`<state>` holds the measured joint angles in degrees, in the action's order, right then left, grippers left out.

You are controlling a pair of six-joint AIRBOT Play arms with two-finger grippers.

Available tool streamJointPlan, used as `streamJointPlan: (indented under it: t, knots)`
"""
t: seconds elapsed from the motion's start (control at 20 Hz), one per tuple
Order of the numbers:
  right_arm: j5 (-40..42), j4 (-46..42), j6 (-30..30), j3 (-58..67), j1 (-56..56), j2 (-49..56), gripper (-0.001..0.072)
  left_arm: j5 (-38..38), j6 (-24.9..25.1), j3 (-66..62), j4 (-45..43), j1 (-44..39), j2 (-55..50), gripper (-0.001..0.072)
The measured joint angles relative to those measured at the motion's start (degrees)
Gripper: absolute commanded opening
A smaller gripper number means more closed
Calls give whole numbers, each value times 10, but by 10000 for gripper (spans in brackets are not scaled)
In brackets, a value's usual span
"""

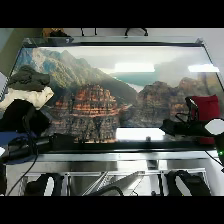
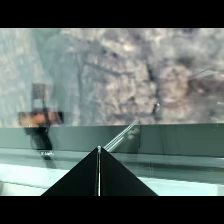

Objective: Fold the shirts.

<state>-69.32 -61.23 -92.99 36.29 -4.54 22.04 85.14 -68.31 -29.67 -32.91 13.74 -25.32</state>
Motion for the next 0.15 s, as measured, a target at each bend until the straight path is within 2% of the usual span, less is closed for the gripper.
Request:
streamJointPlan:
  t: [0.15]
  knots:
    - [1, -1, 0, -3, 2, -3, 18, -1, -11, 16, 0, 0, 35, 12]
